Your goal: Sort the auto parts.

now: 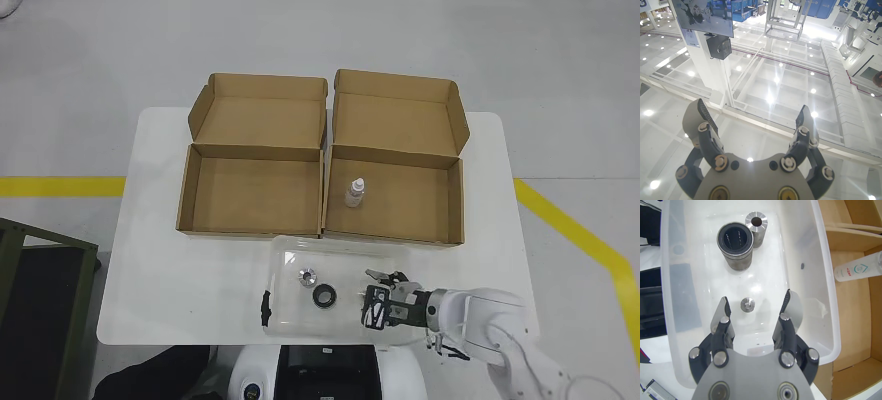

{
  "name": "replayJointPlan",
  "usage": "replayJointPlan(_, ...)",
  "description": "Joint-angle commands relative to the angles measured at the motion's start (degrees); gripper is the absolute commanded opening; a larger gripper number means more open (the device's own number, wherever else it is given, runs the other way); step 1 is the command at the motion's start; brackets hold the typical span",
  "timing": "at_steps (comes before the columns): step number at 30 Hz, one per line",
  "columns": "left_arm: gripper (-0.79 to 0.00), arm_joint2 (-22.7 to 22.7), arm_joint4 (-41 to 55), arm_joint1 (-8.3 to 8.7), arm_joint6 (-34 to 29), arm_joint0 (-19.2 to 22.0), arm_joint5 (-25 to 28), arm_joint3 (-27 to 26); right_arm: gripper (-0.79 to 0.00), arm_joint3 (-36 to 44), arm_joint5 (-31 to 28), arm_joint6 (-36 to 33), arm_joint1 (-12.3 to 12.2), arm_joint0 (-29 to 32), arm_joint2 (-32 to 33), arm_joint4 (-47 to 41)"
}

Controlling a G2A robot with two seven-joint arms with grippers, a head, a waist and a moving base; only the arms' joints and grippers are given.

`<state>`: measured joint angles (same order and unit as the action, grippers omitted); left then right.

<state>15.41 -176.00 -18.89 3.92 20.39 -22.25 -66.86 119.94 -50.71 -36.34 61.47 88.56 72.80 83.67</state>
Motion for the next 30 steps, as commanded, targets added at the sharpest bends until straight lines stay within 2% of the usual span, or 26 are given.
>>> replayJointPlan(1,0.000,0.0,0.0,0.00,0.0,0.0,0.0,0.0,-0.332,-0.1,0.2,-1.3,0.0,-0.4,-0.5,0.4)
replayJointPlan(7,0.000,0.0,0.0,0.00,0.0,0.0,0.0,0.0,-0.394,-0.3,0.3,-5.2,-0.1,-2.2,-2.9,1.1)
replayJointPlan(17,0.000,0.0,0.0,0.00,0.0,0.0,0.0,0.0,-0.431,-1.0,1.4,-11.9,0.0,-4.8,-6.5,1.2)
replayJointPlan(23,0.000,0.0,0.0,0.00,0.0,0.0,0.0,0.0,-0.468,-2.0,1.7,-13.6,0.0,-5.9,-8.0,-0.3)
replayJointPlan(25,0.000,0.0,0.0,0.00,0.0,0.0,0.0,0.0,-0.520,-2.1,1.7,-13.8,0.0,-6.2,-8.2,-0.7)
replayJointPlan(29,0.000,0.0,0.0,0.00,0.0,0.0,0.0,0.0,-0.776,-2.1,1.7,-14.4,-0.1,-6.6,-8.6,-1.3)
replayJointPlan(30,0.000,0.0,0.0,0.00,0.0,0.0,0.0,0.0,-0.785,-2.1,1.8,-14.5,-0.2,-6.7,-8.7,-1.4)
